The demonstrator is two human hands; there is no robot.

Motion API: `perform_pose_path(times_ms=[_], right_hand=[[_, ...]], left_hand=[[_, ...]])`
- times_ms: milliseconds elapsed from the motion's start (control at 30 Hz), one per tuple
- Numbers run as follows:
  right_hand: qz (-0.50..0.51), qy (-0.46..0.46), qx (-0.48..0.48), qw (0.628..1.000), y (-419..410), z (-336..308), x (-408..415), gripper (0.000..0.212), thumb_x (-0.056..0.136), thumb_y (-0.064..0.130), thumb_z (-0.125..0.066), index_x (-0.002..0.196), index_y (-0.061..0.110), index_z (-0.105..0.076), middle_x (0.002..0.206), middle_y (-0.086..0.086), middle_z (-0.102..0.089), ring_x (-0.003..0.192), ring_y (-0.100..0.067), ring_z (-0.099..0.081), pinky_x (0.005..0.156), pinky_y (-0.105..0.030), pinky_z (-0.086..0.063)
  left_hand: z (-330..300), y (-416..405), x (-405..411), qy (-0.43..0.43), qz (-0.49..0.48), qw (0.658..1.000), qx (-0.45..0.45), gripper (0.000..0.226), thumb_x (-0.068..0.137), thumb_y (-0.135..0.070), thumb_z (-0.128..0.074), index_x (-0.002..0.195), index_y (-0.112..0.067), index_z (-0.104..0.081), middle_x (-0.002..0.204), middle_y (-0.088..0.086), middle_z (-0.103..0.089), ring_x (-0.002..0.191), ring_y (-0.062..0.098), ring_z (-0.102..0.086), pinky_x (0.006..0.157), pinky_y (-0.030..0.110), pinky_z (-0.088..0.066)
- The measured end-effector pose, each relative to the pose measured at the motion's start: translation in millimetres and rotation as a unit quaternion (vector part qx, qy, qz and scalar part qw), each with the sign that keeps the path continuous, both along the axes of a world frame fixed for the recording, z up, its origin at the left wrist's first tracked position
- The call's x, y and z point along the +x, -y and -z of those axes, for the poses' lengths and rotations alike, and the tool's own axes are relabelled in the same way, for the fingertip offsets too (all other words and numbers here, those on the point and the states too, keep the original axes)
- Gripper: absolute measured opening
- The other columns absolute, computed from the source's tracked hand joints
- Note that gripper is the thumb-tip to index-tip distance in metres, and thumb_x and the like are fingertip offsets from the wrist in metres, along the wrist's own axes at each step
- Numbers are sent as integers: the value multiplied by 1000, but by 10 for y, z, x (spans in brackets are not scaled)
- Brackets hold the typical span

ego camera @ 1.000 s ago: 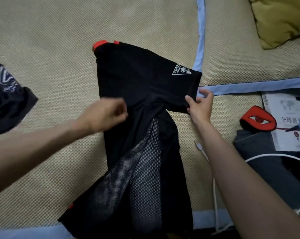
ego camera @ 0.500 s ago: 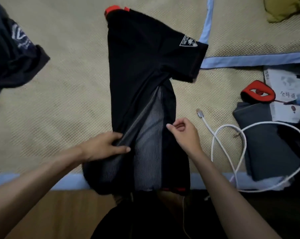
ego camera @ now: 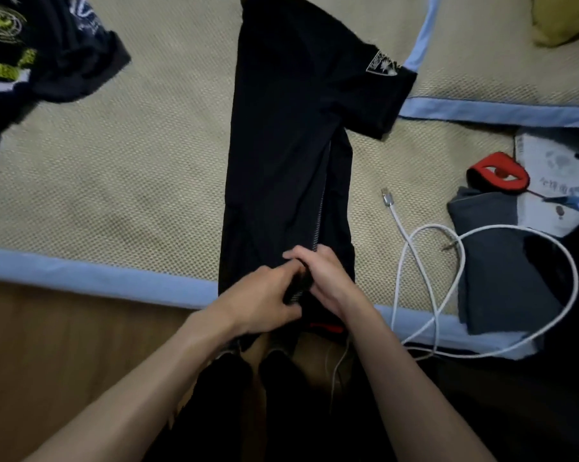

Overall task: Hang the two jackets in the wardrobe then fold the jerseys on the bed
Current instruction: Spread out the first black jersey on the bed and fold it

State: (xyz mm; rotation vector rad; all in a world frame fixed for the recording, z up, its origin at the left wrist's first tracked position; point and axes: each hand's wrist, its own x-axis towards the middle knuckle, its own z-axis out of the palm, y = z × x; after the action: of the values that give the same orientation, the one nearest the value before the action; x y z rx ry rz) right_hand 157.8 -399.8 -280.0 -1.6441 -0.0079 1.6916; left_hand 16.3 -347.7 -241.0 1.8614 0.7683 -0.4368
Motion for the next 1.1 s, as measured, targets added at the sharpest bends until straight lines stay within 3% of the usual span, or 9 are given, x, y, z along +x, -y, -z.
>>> perform_pose_path(times_ms=[133,233,300,467,567,733,867,967,1100], right_hand=[[31,82,10,996,157,17,134,17,95,3,-56,103,8,-70,99,-9,-78,93,-26,-74,78,-41,-61],[1,145,-6,989,307,39,264,22,101,7,-50,107,13,-70,103,-9,-77,97,-25,-75,81,-46,-63],[-34,165,-21,986,409,67,318,21,102,10,-49,106,14,-70,102,-10,-77,100,-29,-74,83,-50,-63],[-54,225,15,973,627,130,357,22,103,17,-50,108,18,-71,98,-2,-79,96,-22,-74,93,-49,-58],[-15,209,39,977,718,183,392,21,105,22,-51,115,18,-70,104,1,-78,101,-17,-73,95,-45,-58],[-79,330,-15,940,889,403,478,18,103,27,-55,111,16,-68,97,4,-75,94,-15,-71,92,-46,-57],[-119,355,-10,927,921,358,526,19,103,29,-58,116,17,-66,97,5,-72,93,-16,-69,83,-33,-55],[-187,408,-34,893,890,293,576,16,99,36,-61,95,22,-66,79,9,-67,76,-14,-65,71,-33,-53],[-353,395,-118,840,743,235,770,30,93,40,-59,74,16,-62,72,2,-66,70,-20,-64,65,-35,-53]], left_hand=[[87,291,-40,-4,-56,997,-45,38,86,-19,-69,117,-26,-47,88,-2,-68,73,13,-66,62,29,-53],[118,525,27,18,-103,994,0,24,89,-18,-68,100,-24,-48,77,-8,-60,65,7,-57,54,17,-39],[144,690,95,36,-108,994,3,22,91,-19,-66,99,-24,-47,78,-8,-60,68,8,-59,58,20,-44],[331,947,164,26,16,999,17,27,97,-32,-60,112,-30,-37,86,-3,-64,72,18,-63,69,43,-56],[378,903,158,37,73,997,-6,30,96,-36,-61,117,-33,-39,90,-9,-68,74,7,-64,71,37,-56],[350,654,182,-37,214,976,-12,30,90,-40,-63,119,-43,-59,101,-25,-73,89,-7,-64,70,19,-47],[286,289,161,-75,151,982,82,22,90,-40,-61,112,-43,-63,98,-23,-73,92,1,-67,76,27,-52],[319,-37,202,-82,49,980,174,20,90,-35,-60,109,-38,-65,95,-19,-72,92,8,-69,78,32,-54],[534,-448,493,2,-46,965,258,34,89,-24,-61,122,-22,-64,122,-4,-63,111,20,-61,92,42,-53]])
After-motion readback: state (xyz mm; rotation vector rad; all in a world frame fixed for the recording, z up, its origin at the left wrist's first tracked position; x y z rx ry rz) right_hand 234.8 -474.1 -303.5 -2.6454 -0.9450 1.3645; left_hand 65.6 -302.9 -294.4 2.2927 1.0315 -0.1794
